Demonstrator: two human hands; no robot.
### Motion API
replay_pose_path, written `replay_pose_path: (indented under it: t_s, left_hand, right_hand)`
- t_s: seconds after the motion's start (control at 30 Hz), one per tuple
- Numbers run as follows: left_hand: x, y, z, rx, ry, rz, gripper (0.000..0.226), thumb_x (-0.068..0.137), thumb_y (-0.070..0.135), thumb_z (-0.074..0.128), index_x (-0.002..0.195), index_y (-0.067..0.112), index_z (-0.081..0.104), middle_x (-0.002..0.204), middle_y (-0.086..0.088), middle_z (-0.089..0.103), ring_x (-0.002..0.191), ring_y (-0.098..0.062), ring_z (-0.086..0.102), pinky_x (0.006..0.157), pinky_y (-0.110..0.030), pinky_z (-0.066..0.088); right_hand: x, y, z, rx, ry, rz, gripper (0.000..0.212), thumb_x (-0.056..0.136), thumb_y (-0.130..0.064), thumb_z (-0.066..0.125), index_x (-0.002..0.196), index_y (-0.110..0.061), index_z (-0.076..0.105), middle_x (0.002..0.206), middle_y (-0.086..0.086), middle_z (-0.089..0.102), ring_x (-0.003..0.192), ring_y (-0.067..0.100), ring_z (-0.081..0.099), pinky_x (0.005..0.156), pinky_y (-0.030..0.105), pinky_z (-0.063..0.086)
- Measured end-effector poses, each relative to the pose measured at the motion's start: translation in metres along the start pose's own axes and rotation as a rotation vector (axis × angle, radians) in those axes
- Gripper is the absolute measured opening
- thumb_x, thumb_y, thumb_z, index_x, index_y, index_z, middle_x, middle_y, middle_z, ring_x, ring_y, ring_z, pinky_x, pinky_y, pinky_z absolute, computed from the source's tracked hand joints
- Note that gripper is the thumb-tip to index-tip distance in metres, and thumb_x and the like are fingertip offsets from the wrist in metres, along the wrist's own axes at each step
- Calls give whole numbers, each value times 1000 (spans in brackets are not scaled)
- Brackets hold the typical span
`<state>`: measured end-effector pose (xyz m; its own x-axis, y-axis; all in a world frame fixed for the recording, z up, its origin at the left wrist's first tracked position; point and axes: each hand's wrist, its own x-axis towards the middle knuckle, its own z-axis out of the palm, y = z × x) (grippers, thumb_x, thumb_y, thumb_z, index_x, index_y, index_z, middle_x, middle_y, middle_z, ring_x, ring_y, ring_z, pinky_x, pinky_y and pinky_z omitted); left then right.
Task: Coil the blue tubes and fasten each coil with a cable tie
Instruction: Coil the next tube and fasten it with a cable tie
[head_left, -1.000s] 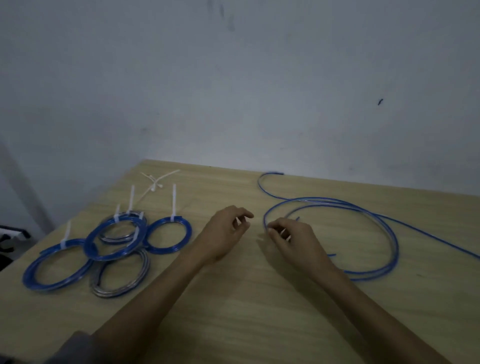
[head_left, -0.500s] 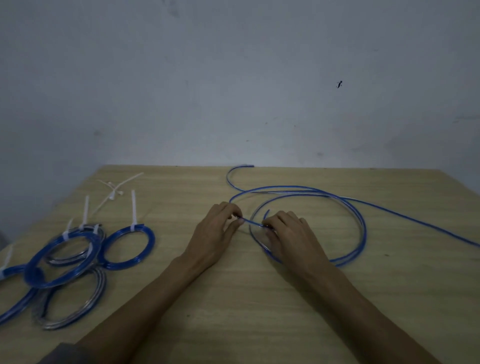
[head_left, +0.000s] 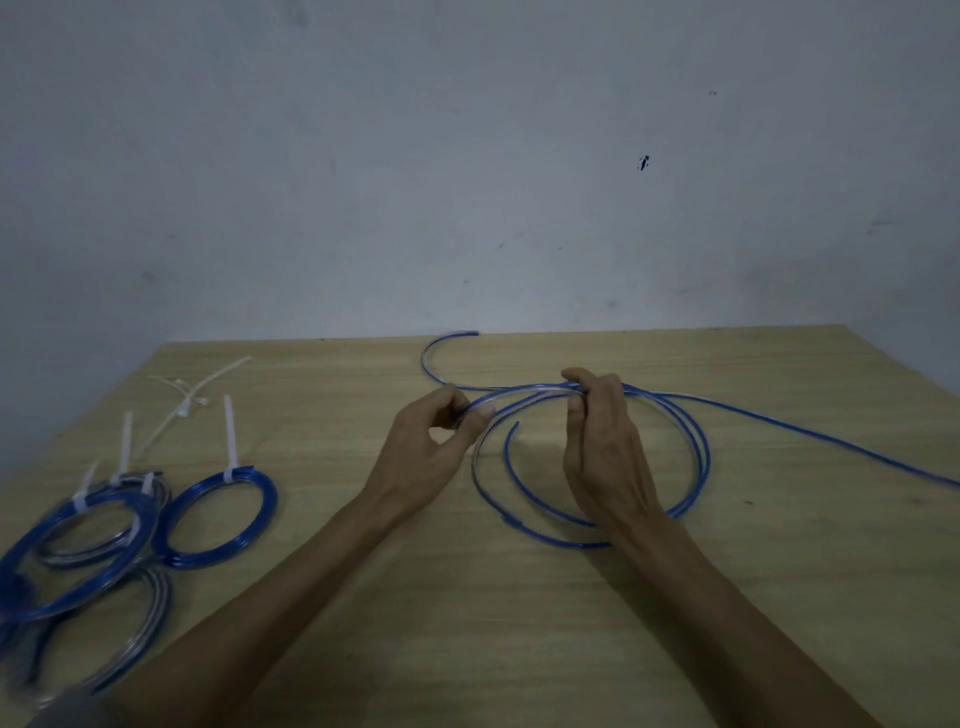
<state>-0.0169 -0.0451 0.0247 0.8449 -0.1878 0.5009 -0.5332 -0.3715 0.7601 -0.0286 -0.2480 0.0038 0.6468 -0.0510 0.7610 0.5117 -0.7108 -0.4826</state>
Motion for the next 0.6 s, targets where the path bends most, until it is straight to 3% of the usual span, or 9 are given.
replay_pose_path:
  t_s: [0.07,0.13,0.27,0.37,0.43,0.5,0.6]
  left_hand:
    - [9,20,-1,-140,-23,-16,43,101,34,56,71,4,49,62,-13,49,60,-15,49,64,-26,41]
    - [17,34,-1,-259,-28,-39,43,100,36,54,71,4,52,60,-8,40,59,-16,40,61,-28,34]
    - [20,44,10,-419,-96,-86,25,94,22,54,78,5,62,58,2,43,58,-14,39,59,-24,36]
    - [13,44,21,-394,-128,-61,15,95,13,58,85,6,67,62,3,55,60,-8,49,65,-18,42]
    - [9,38,25,-342,-143,-50,16,100,10,59,89,5,69,66,2,61,62,-4,54,66,-17,44]
    - [4,30,27,-254,-163,-44,23,101,24,57,88,11,71,74,6,67,69,-7,61,68,-21,48]
    - [-5,14,32,-113,-185,-58,32,103,37,48,85,19,67,88,7,70,93,-13,67,79,-30,50]
  right_hand:
    - [1,12,-4,-60,-27,-20,31,107,-14,39,134,-8,54,108,5,49,76,14,48,68,25,40]
    - [3,24,-7,-94,0,2,31,107,-17,44,131,-7,60,105,4,49,79,10,47,70,22,41]
    - [5,29,-9,-27,13,123,25,105,-22,51,115,-10,71,89,-3,52,74,11,51,66,23,41]
    - [4,26,-11,95,-14,302,20,103,-23,55,106,-12,72,82,-5,63,71,11,63,66,30,52]
    - [2,23,-11,175,-40,408,19,103,-24,56,108,-13,71,81,-4,67,67,7,65,63,23,54]
    - [0,20,-11,241,-42,467,18,102,-20,56,109,-12,71,79,-2,66,64,7,65,59,18,53]
    - [0,15,-15,292,-35,511,13,102,-20,55,102,-14,68,71,1,63,61,7,64,60,21,54]
